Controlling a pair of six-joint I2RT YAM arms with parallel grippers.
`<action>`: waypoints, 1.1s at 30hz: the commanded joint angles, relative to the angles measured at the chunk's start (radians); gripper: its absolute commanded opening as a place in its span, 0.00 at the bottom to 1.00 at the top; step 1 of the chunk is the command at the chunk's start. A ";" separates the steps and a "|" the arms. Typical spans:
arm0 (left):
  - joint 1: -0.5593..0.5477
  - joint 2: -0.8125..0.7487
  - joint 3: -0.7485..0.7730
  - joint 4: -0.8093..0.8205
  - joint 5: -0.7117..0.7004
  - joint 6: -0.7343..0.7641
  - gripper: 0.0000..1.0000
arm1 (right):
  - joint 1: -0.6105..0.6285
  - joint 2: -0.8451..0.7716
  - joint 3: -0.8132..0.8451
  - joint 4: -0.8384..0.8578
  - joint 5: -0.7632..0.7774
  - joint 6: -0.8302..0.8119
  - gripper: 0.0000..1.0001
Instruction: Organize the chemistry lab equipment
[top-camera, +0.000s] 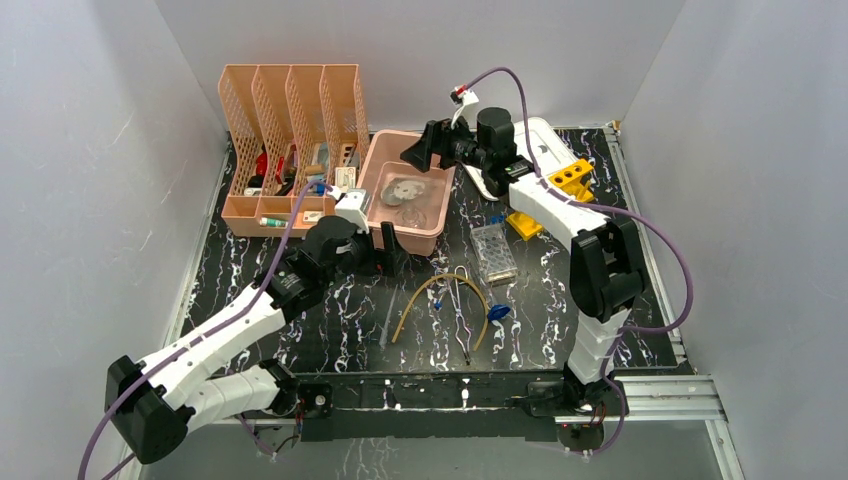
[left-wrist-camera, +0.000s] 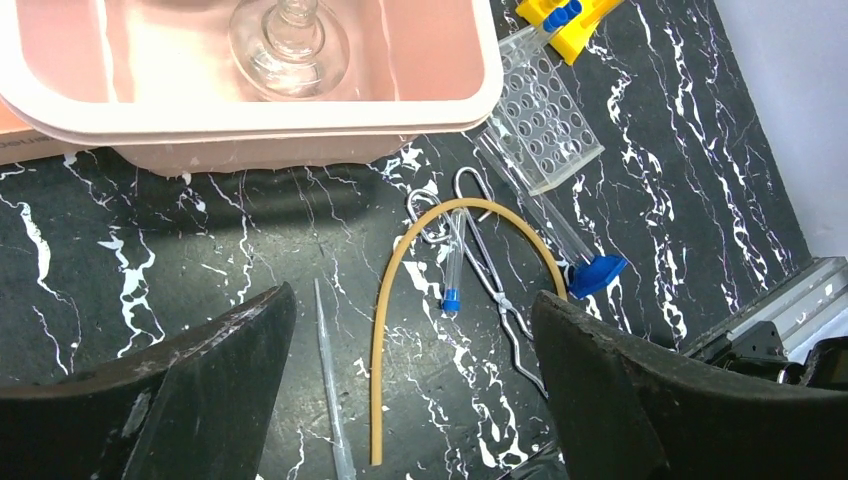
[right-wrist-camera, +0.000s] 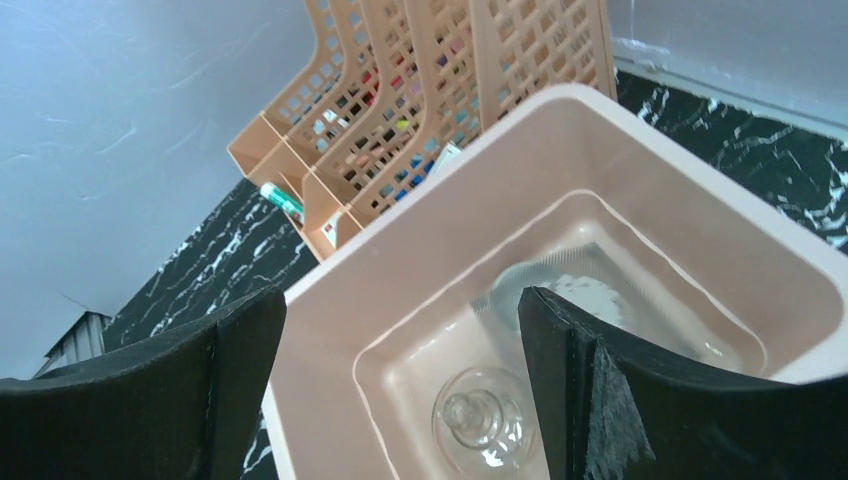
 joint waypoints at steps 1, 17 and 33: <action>-0.004 -0.031 -0.005 0.008 0.004 0.010 0.87 | 0.010 -0.030 0.000 -0.023 0.054 -0.042 0.97; -0.004 0.322 -0.004 0.008 -0.097 0.083 0.43 | 0.010 -0.560 -0.467 -0.130 0.334 -0.115 0.85; -0.024 0.413 -0.126 -0.001 -0.059 -0.035 0.43 | 0.010 -0.554 -0.535 -0.174 0.243 -0.104 0.85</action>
